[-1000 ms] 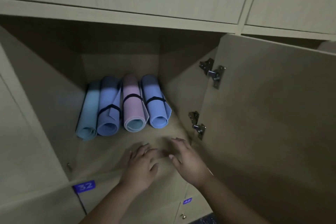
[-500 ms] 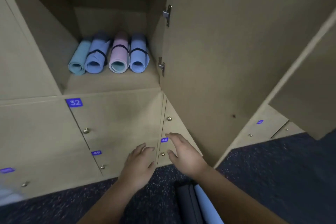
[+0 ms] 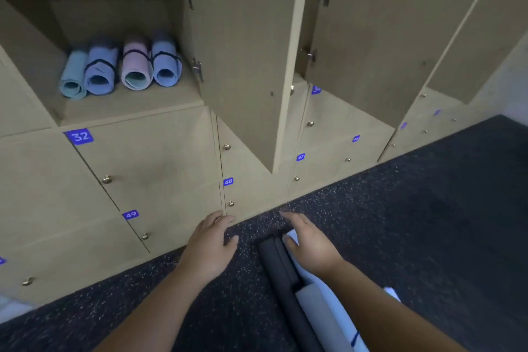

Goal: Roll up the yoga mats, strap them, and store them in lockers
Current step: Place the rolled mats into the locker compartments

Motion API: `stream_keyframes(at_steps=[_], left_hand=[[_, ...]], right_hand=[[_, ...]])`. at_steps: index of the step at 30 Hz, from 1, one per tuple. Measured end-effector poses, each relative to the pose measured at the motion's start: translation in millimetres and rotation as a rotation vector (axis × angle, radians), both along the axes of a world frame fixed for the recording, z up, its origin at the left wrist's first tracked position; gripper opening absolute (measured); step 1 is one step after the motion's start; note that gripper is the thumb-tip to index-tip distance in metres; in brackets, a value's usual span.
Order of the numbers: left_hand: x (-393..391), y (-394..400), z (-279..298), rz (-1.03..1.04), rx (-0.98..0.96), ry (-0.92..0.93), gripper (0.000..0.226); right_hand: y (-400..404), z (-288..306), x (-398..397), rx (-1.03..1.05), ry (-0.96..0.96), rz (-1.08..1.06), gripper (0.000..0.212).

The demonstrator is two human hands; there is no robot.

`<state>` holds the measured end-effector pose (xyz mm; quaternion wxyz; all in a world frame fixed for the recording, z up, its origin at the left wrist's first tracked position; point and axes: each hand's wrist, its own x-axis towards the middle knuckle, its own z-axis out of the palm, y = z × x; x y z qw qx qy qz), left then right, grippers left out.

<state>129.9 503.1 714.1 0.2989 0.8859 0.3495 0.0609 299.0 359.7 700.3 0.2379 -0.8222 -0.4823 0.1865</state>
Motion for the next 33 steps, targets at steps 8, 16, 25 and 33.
stream_keyframes(at_steps=[8, 16, 25, 33], left_hand=[[-61, -98, -49, -0.097, -0.166, 0.137, 0.043], [-49, -172, -75, -0.243, -0.252, 0.221, 0.043], [26, -239, -116, -0.254, -0.259, 0.375, 0.045], [166, -367, -183, -0.194, -0.391, 0.447, 0.048]], right_hand=[[-117, -44, -80, -0.159, 0.126, -0.132, 0.05], [-225, -55, -76, -0.27, 0.141, -0.315, 0.05], [-320, -111, -12, -0.361, 0.302, -0.411, 0.051], [-434, -163, 133, -0.511, 0.357, -0.413, 0.051]])
